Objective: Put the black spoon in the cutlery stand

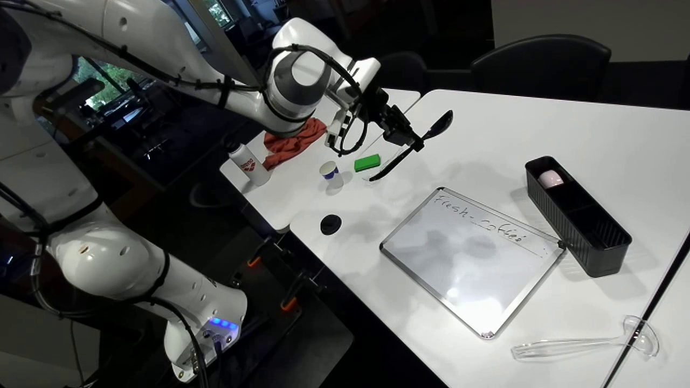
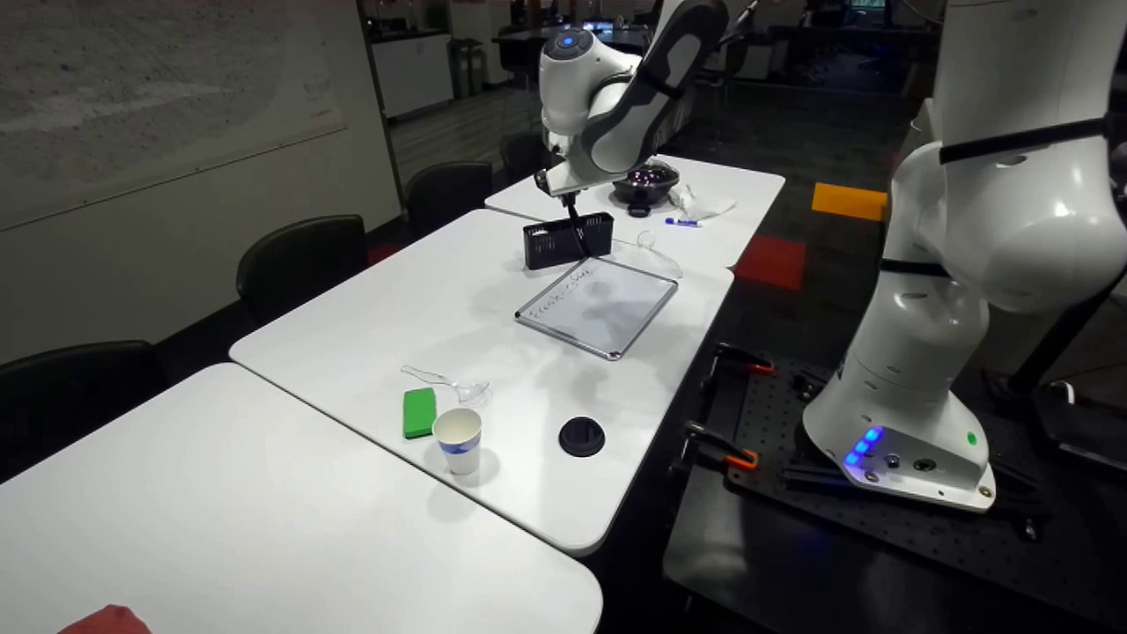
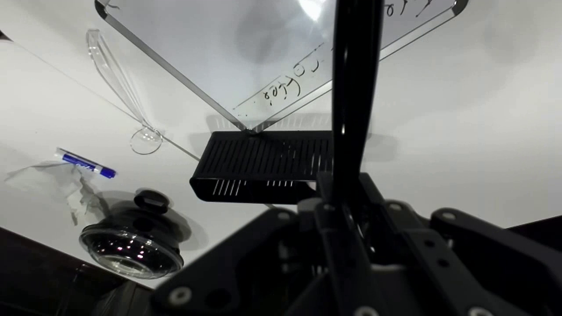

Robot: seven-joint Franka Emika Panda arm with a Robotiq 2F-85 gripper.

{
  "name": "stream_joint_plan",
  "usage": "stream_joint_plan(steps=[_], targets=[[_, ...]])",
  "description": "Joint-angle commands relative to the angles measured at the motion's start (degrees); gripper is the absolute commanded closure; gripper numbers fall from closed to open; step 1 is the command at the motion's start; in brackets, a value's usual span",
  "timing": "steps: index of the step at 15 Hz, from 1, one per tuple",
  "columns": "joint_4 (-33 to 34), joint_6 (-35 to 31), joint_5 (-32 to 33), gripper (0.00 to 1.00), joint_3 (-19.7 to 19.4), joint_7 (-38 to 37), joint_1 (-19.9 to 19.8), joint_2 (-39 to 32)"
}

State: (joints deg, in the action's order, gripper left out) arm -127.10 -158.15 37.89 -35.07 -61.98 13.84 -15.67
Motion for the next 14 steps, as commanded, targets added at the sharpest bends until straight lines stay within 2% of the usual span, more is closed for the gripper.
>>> stream_joint_plan(steps=[1, 5, 10, 11, 12, 14], targets=[[4.9, 2.3, 9.5, 0.96, -7.5, -15.8, 6.4, -3.4], [8.8, 2.4, 17.5, 0.96, -14.2, -33.3, 12.0, -9.1], [13.8, 3.9, 23.5, 0.96, -19.4, -52.0, 15.4, -17.7], [15.5, 7.3, 28.3, 0.96, -14.7, -56.8, 11.0, -16.9], [16.7, 9.8, 29.9, 0.96, -13.8, -59.5, 9.9, -17.7], [19.3, 17.1, 33.8, 0.96, -9.3, -64.9, 5.8, -18.4]])
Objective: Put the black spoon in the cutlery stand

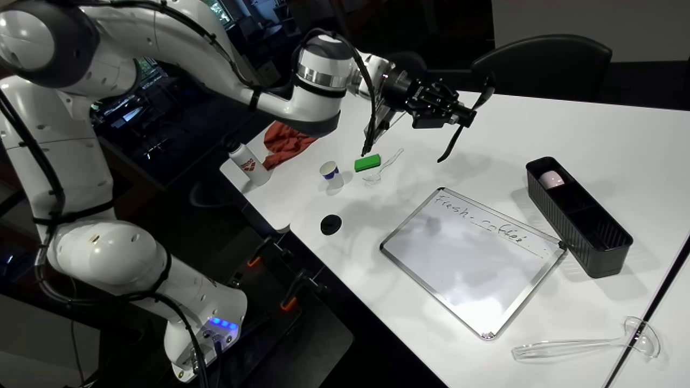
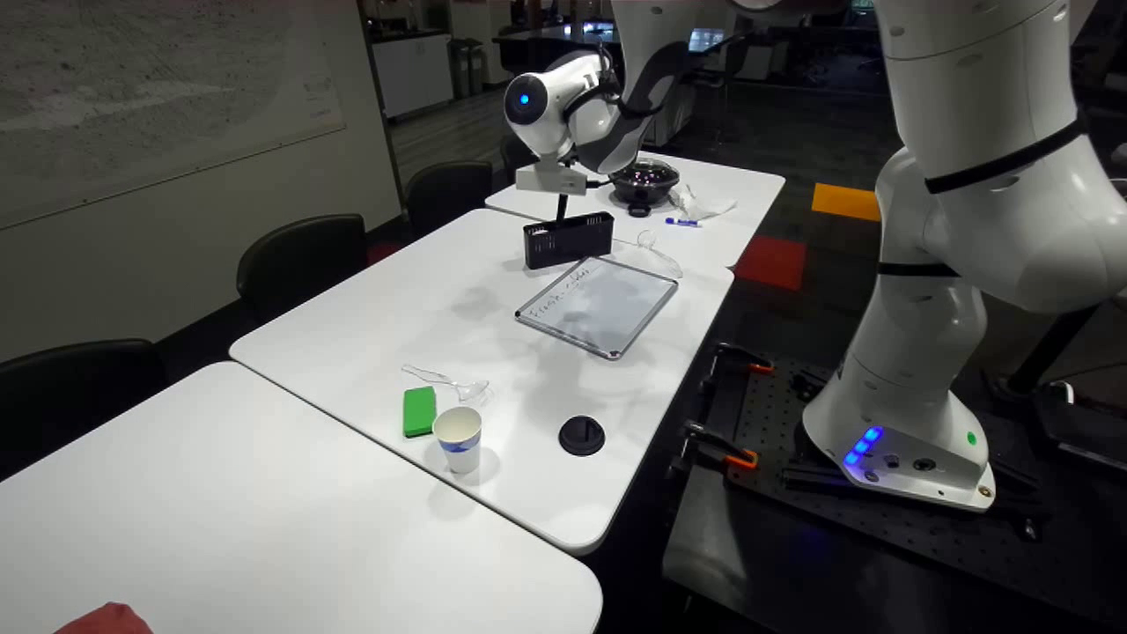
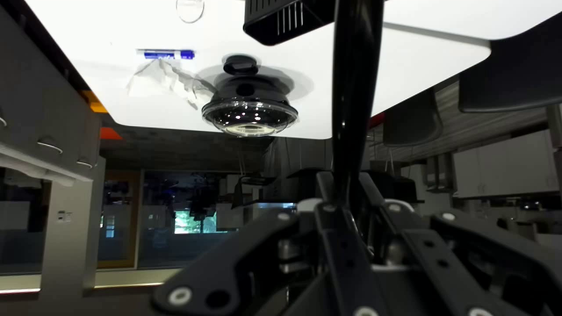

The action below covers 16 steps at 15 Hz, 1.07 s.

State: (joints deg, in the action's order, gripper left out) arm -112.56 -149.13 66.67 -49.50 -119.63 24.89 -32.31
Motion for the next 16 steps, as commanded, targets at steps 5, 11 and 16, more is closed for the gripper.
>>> stream_joint_plan(steps=[5, 11, 16], targets=[[11.6, 29.0, 11.5, 0.96, 18.4, -14.2, -17.3, -3.9], [9.4, 28.5, 14.8, 0.85, 27.6, -12.2, -24.8, -0.1], [15.2, 26.9, 16.8, 0.96, 31.6, -11.6, -29.4, -4.8]])
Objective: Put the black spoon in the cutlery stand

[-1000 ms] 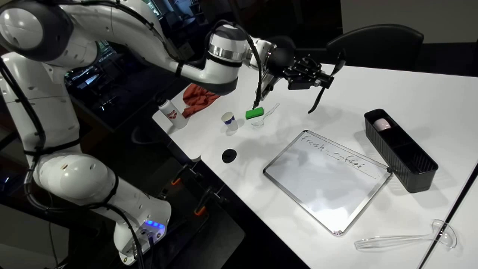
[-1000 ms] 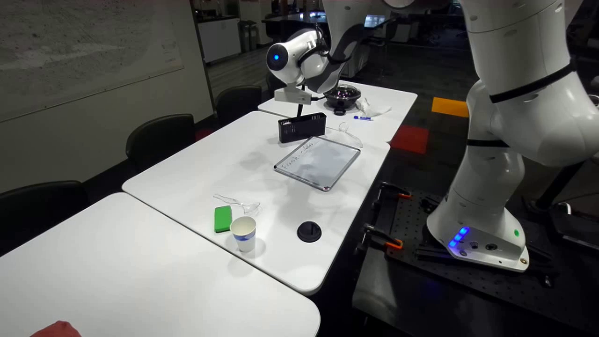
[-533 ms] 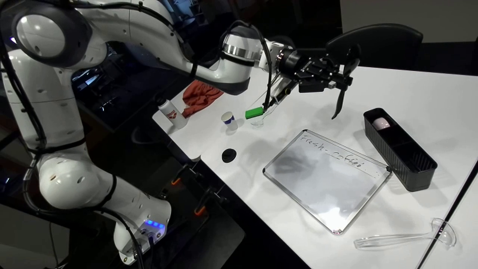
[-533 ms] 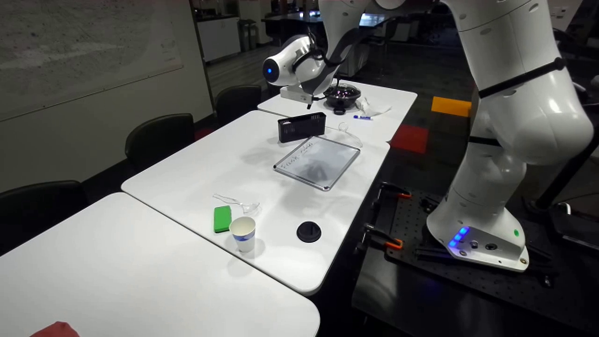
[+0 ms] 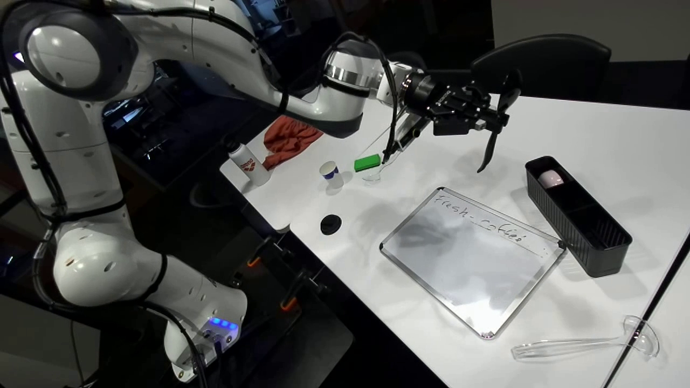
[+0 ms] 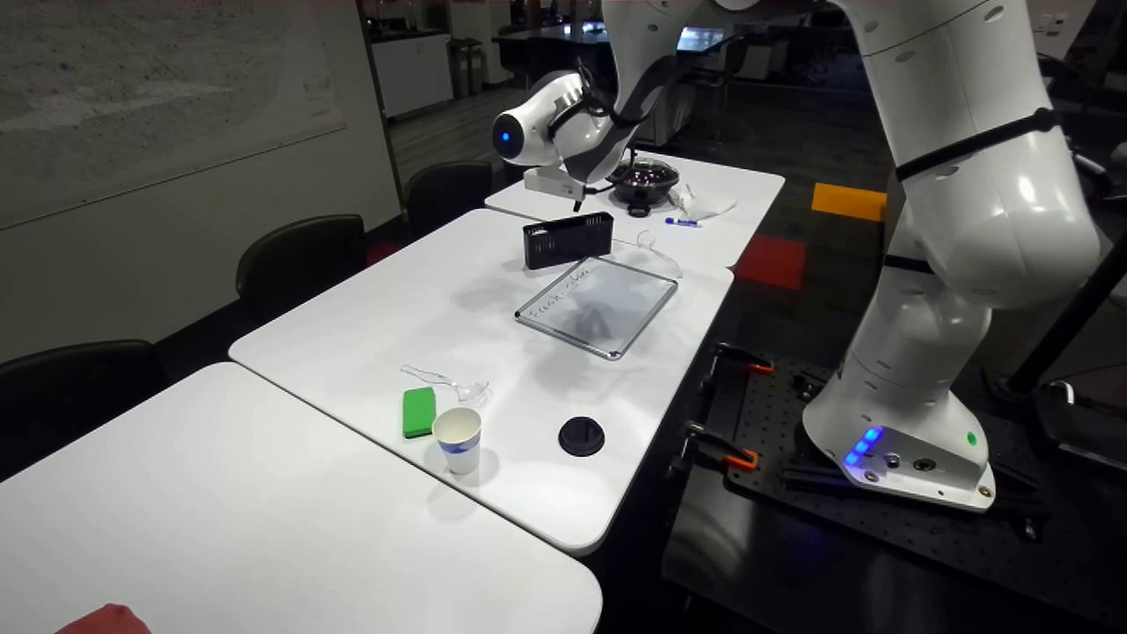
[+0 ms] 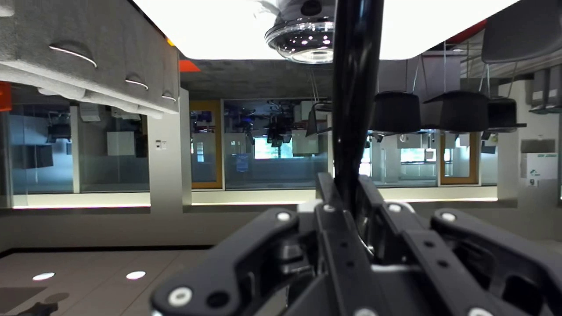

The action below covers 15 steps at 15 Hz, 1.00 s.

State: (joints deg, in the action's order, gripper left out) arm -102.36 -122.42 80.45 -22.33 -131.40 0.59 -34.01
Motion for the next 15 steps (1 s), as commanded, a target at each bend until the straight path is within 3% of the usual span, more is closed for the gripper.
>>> stream_joint_plan(steps=[1, 7, 15], targets=[[7.3, 0.1, 4.3, 0.96, 5.5, 0.1, -6.6, -4.9], [19.4, 0.2, 10.7, 0.96, 7.9, 0.9, -12.2, -14.3], [32.3, -3.2, 17.5, 0.96, 9.5, 1.0, -15.2, -25.7]])
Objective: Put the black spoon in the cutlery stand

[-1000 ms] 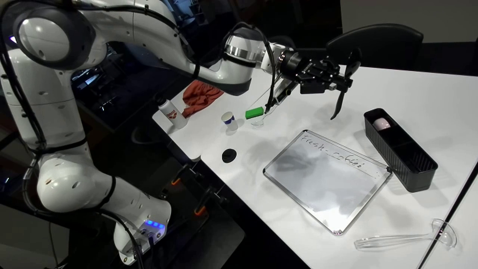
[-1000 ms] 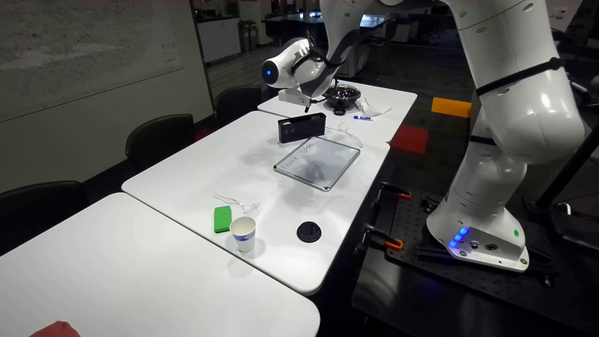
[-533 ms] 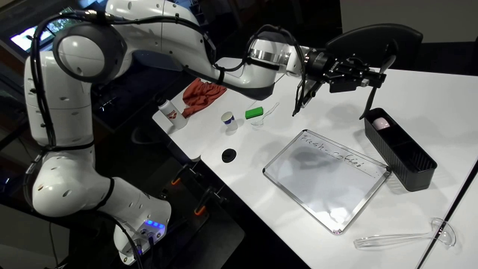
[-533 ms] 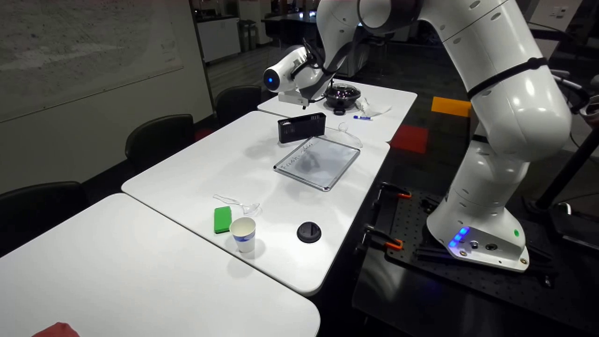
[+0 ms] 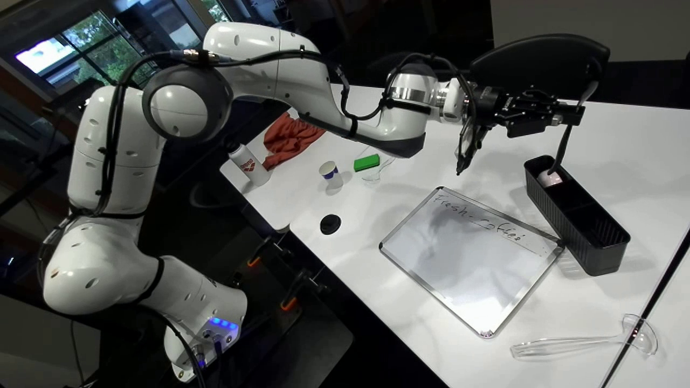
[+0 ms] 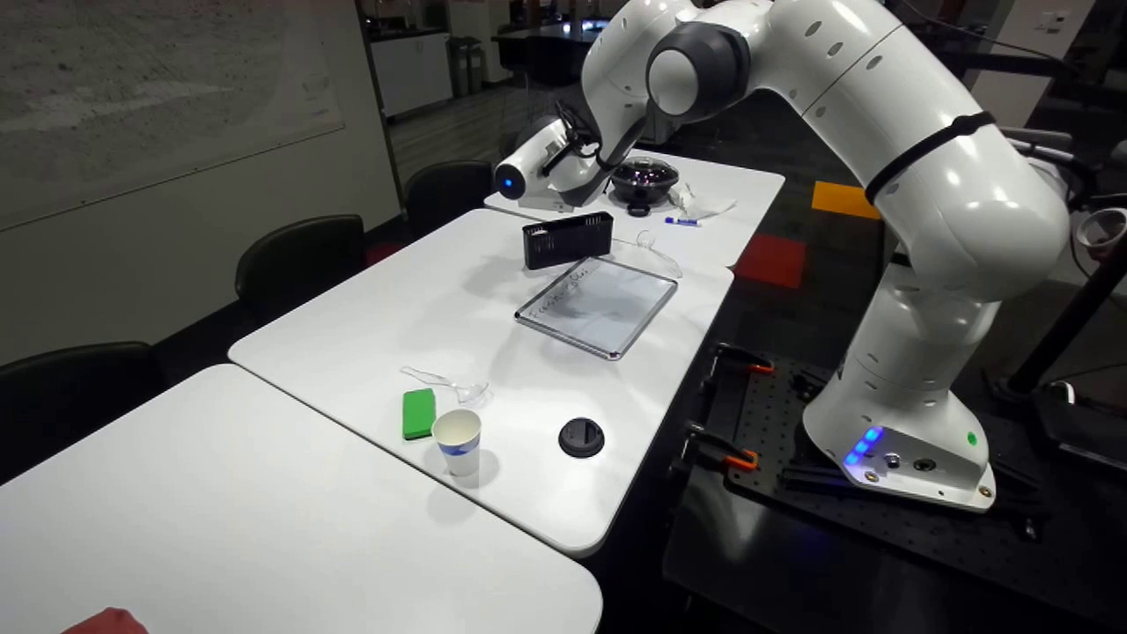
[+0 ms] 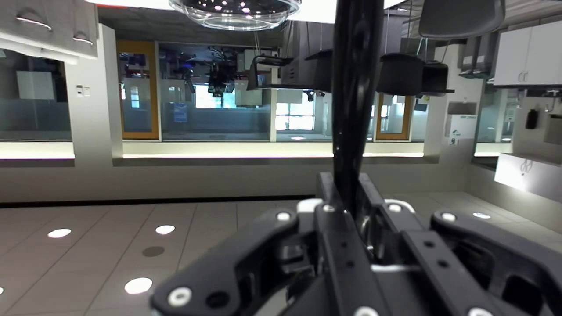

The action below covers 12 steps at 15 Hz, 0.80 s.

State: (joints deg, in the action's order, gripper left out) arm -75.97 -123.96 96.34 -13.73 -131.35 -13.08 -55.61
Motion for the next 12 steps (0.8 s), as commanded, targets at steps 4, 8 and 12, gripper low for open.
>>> stream_joint_plan(steps=[4, 8, 12], targets=[[11.0, -1.1, 0.9, 0.96, 0.9, 1.8, -2.1, -9.1], [14.6, -1.3, 0.3, 0.96, 0.6, 3.6, -2.9, -12.8], [17.8, -1.1, -0.5, 0.96, 0.6, 6.6, -3.8, -15.2]])
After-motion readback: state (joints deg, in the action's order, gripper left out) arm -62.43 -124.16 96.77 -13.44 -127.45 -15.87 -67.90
